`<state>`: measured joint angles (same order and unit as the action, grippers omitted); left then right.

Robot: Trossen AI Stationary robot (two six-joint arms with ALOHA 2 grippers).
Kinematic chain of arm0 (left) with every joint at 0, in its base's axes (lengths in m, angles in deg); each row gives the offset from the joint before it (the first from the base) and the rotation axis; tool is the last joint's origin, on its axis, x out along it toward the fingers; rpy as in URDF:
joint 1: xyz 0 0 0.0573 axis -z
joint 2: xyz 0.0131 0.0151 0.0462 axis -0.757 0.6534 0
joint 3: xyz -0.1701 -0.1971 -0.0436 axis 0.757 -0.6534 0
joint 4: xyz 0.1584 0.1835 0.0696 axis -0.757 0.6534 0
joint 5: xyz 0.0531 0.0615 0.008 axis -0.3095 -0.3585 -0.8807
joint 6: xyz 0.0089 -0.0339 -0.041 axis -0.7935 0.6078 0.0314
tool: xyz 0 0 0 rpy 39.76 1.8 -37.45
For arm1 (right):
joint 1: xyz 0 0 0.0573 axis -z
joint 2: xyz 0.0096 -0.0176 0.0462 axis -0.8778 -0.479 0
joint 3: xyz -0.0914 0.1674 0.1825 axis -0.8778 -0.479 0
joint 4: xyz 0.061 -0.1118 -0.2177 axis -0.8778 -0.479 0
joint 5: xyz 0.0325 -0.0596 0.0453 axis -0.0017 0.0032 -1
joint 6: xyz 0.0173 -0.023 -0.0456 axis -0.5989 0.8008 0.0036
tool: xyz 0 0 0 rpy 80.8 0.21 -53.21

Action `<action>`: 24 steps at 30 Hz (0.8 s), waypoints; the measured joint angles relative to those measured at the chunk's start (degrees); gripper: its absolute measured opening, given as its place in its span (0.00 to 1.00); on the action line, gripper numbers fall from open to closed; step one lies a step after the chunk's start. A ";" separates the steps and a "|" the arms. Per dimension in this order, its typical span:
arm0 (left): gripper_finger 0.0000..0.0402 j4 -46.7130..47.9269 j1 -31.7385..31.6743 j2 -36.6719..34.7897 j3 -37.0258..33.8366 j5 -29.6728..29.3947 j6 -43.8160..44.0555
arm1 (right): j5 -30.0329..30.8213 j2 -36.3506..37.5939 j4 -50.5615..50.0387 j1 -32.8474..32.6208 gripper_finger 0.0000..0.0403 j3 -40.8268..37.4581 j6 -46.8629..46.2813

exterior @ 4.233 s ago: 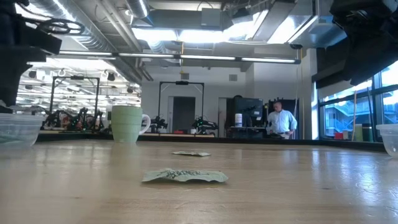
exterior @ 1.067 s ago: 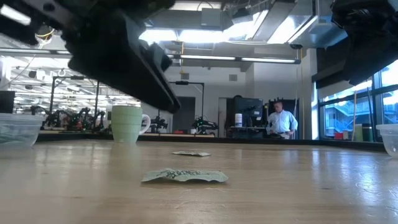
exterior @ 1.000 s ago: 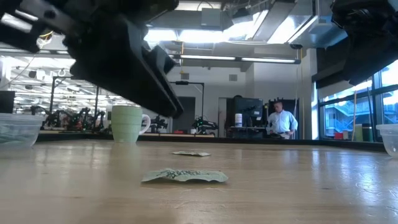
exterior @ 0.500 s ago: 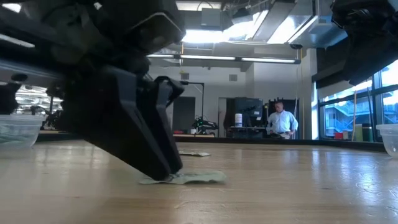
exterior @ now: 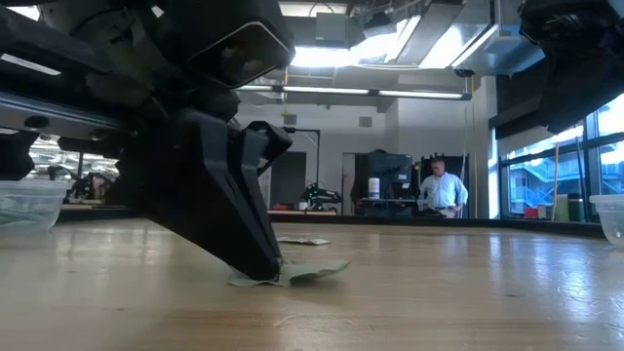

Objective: Pick and place items into bin
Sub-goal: Put the white stevia packet into the left transparent bin

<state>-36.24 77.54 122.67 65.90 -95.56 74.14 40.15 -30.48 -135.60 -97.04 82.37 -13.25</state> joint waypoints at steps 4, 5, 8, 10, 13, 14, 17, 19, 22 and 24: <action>0.01 2.75 0.00 -1.73 -0.20 0.63 0.12 | -0.01 0.00 0.00 0.01 0.33 0.00 0.00; 0.01 4.51 0.00 -2.69 -0.30 0.79 0.13 | -0.01 0.00 0.00 0.02 0.33 0.00 0.00; 0.01 10.11 0.00 -7.34 -0.36 0.71 1.90 | 0.00 0.00 0.00 0.00 0.33 0.00 0.00; 0.01 15.18 0.03 -11.56 -0.31 0.24 4.45 | -0.01 0.00 0.00 0.02 0.33 0.00 0.00; 0.01 25.36 0.37 -17.89 -0.30 -1.26 10.48 | -0.01 0.00 0.00 0.00 0.33 0.00 0.00; 0.01 29.39 0.60 -20.16 -0.30 -2.16 12.94 | -0.01 0.00 0.02 0.02 0.33 0.00 0.00; 0.01 42.52 1.60 -27.09 -0.24 -5.66 22.27 | -0.01 0.00 0.02 0.00 0.33 0.00 0.00; 0.01 50.63 2.65 -31.23 -0.24 -9.36 29.49 | -0.01 0.01 0.02 0.00 0.33 0.00 0.00; 0.01 62.87 4.63 -36.55 -0.24 -15.79 42.04 | -0.01 0.00 0.00 0.00 0.33 0.00 0.01; 0.01 70.11 5.74 -39.01 -0.24 -18.07 50.95 | -0.01 0.00 0.00 0.00 0.33 0.00 0.00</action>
<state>33.86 83.27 83.66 65.66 -113.63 125.09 40.14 -30.48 -135.60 -97.04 82.37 -13.25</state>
